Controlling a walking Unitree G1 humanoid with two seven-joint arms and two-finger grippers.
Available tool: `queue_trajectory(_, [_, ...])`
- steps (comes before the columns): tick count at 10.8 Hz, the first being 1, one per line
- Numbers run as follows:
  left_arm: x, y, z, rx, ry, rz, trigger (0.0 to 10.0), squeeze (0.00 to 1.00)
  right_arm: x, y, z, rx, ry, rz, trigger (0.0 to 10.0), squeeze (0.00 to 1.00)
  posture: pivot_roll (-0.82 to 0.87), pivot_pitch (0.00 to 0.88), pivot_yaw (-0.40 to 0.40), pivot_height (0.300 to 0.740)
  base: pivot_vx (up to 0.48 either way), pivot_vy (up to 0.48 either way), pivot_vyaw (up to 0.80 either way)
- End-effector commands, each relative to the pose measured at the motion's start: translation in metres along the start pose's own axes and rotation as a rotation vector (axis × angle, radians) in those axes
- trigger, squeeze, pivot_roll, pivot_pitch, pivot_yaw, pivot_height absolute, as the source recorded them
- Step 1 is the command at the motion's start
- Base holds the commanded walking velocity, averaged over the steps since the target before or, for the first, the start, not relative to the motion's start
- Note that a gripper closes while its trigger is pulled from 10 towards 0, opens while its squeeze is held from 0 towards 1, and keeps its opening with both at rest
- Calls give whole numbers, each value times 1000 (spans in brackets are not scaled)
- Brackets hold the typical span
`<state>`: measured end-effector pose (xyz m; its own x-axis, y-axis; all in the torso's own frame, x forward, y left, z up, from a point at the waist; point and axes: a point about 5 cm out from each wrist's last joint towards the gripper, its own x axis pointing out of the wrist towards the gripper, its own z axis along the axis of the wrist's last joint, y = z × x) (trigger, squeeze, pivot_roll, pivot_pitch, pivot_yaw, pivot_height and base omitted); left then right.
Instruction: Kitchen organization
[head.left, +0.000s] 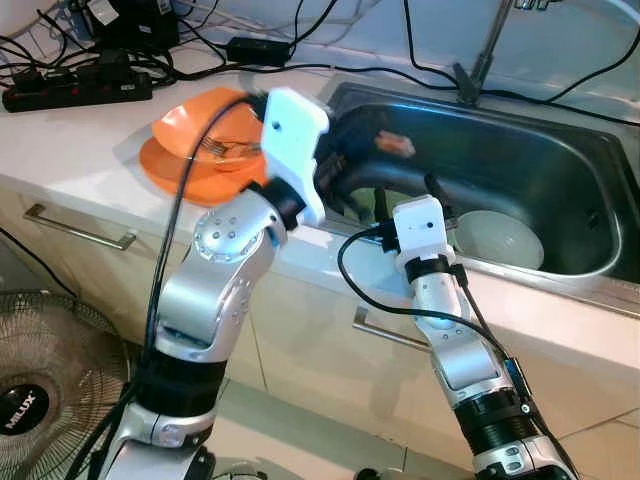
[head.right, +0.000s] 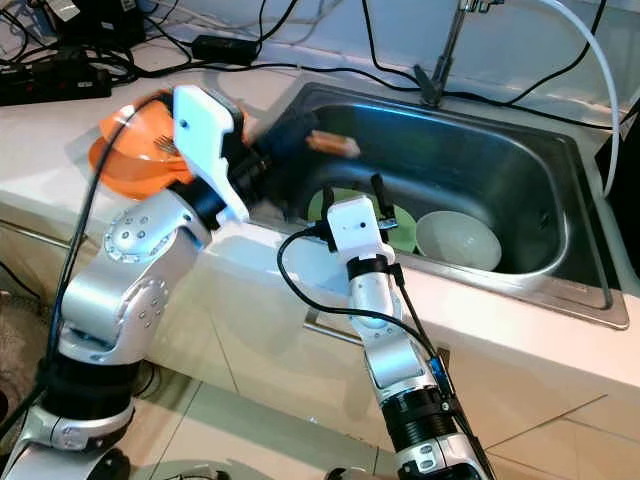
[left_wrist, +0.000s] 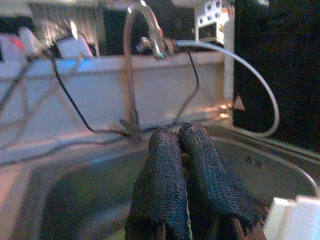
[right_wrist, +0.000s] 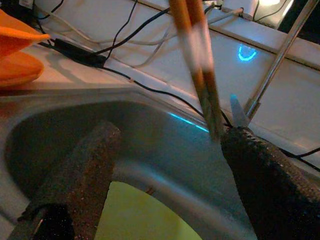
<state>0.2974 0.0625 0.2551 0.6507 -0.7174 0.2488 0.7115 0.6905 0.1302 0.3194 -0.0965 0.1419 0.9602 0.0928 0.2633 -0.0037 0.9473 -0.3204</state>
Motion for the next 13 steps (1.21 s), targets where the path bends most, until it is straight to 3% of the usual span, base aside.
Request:
queue_trajectory(1, [-1,-8,-2,-23,24,-56,10000,0,0,-1,1,-11,-11,-9,10000,1000,65,67,-36,740,0,0,0])
queue_trajectory(3, [-3,-10,-6,-47,66,-77,10000,0,1,-2,1,-20,-13,-16,10000,1000,65,67,-34,740,0,0,0])
queue_trajectory(4, [-4,-10,-7,-46,87,-85,10000,0,1,-2,1,-29,-13,-18,10000,0,65,67,-34,740,0,0,0])
queue_trajectory(7, [-6,-11,-10,-44,123,-92,10000,0,2,-1,3,-24,-24,-17,10000,0,65,65,-34,740,0,0,0])
queue_trajectory(8, [-6,-12,-10,-45,128,-92,10000,0,2,-2,4,-24,-30,-19,3882,0,65,65,-34,740,0,0,0])
queue_trajectory(9, [-6,-12,-11,-45,130,-93,10000,0,2,-2,5,-22,-34,-19,0,0,65,65,-34,740,0,0,0])
queue_trajectory(13, [-6,-13,-12,-27,141,-102,10000,0,2,-2,5,-15,-38,-22,0,0,65,65,-34,740,0,0,0])
